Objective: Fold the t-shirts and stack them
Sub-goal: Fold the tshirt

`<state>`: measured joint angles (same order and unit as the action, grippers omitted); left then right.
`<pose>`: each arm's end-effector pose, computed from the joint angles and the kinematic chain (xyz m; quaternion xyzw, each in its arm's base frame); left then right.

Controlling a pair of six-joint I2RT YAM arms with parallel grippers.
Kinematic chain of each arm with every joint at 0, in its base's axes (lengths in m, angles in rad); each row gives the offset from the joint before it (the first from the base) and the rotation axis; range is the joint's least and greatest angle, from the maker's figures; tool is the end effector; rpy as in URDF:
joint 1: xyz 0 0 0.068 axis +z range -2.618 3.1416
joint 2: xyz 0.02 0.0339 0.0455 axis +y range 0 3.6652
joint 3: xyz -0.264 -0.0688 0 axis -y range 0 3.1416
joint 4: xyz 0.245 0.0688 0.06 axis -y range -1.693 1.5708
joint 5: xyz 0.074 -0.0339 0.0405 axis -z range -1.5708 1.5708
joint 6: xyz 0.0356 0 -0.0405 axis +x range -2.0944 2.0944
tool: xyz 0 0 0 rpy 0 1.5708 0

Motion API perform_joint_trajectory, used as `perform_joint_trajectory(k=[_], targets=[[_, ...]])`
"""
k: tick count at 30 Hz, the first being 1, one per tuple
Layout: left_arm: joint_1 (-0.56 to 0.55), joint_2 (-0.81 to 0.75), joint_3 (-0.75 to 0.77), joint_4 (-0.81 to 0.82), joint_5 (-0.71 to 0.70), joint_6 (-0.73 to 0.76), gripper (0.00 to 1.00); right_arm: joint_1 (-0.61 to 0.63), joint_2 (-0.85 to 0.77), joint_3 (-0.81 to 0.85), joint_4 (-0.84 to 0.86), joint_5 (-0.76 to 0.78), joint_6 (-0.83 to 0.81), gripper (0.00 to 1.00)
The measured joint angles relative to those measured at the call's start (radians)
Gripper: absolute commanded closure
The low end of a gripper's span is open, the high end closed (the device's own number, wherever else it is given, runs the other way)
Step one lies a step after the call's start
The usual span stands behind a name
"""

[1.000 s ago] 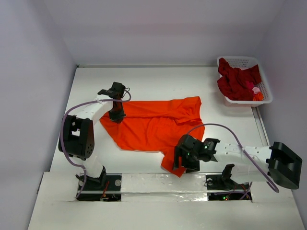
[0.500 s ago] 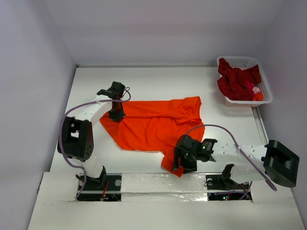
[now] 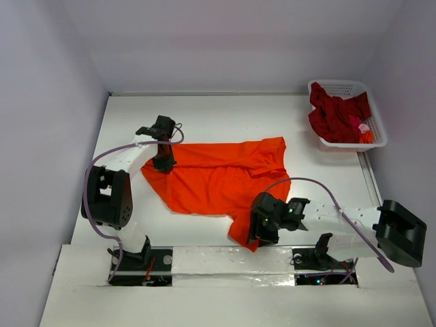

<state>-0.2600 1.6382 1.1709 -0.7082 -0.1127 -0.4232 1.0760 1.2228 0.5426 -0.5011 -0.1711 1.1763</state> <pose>0.3157 -0.0799 0.2192 -0.0908 0.9748 -0.0136 0.2032 0.0894 0.1785 0.1533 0.0325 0.9771 0.2101 0.0073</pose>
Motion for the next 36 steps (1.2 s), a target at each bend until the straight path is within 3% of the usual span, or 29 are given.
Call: perform_joint_trajectory(k=[3,6,16,20,27,29,32,36], targets=[[0.006,0.000,0.000,0.000,0.000,0.001,1.00,0.000,-0.019,0.000,-0.024,0.011,0.002,0.47],[0.009,0.000,0.000,0.000,0.000,0.004,1.00,0.000,-0.026,0.000,-0.035,0.017,0.003,0.56],[0.020,0.000,0.000,0.000,0.000,0.008,1.00,0.000,0.008,0.000,-0.029,0.012,0.001,0.57],[0.026,0.000,0.000,0.000,0.000,0.008,1.00,0.000,0.015,0.000,-0.024,0.007,-0.006,0.71],[0.027,0.000,0.000,0.000,0.000,0.010,1.00,0.000,0.023,0.000,-0.022,0.006,-0.010,0.77],[0.027,0.000,0.000,0.000,0.000,0.012,1.00,0.000,0.023,0.000,-0.022,0.006,-0.011,0.91],[0.029,0.000,0.000,0.000,0.000,0.014,1.00,0.000,0.023,0.000,-0.023,0.006,-0.010,1.00],[0.039,0.000,0.000,0.000,0.000,0.015,1.00,0.000,0.019,0.002,-0.037,0.014,-0.010,1.00]])
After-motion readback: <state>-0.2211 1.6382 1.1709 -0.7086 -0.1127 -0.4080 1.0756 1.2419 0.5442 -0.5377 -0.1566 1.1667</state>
